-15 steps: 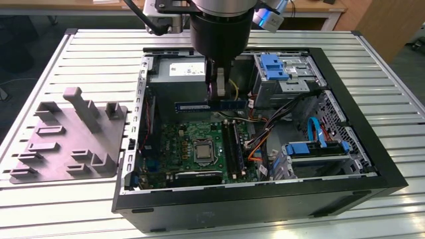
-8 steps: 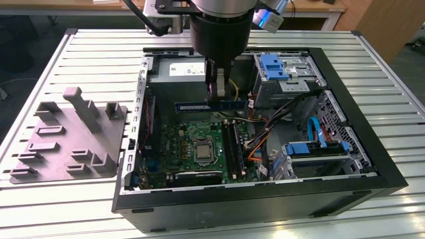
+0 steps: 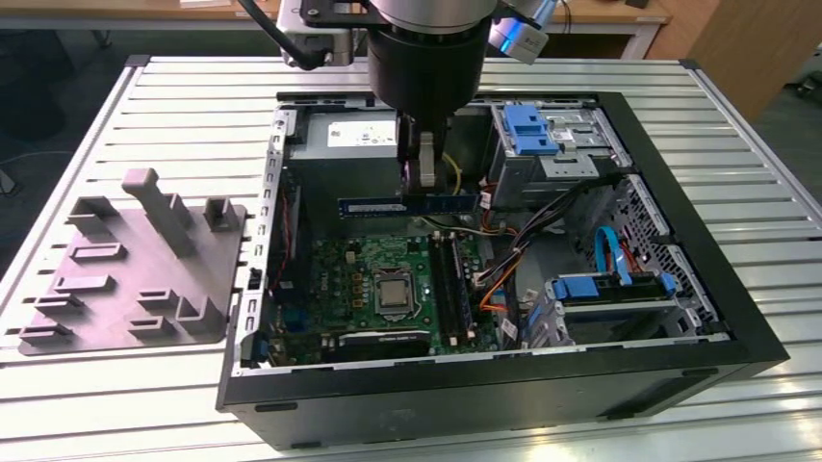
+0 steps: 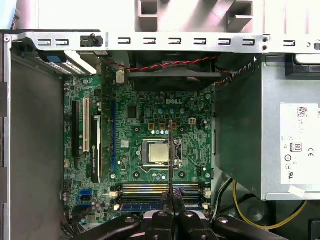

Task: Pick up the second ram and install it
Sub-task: 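Insert the second ram into the second slot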

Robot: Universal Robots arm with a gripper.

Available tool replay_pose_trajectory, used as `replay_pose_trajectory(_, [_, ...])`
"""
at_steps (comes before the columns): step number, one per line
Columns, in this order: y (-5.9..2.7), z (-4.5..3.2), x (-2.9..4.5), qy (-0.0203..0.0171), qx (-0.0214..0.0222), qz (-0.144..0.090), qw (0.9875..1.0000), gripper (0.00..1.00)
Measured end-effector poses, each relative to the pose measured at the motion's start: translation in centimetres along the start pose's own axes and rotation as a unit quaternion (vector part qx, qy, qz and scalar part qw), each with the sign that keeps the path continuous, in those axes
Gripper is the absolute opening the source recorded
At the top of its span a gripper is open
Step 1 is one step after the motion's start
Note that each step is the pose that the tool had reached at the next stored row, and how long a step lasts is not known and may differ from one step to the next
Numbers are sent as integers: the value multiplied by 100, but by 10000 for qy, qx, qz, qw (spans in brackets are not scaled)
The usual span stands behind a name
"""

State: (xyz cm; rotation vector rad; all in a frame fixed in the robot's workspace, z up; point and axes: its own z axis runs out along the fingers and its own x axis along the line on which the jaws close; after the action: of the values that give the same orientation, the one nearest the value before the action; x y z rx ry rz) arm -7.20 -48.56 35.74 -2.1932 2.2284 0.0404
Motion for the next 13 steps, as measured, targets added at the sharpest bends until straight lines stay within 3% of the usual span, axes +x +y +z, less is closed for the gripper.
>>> replay_pose_trajectory(4, [-1,12,1,-2,7,237,9997,11])
replay_pose_trajectory(7, [0,23,1,-4,15,516,9987,11])
replay_pose_trajectory(10, [0,29,1,-6,22,785,9969,11])
replay_pose_trajectory(13, [0,35,1,-9,30,1061,9944,11])
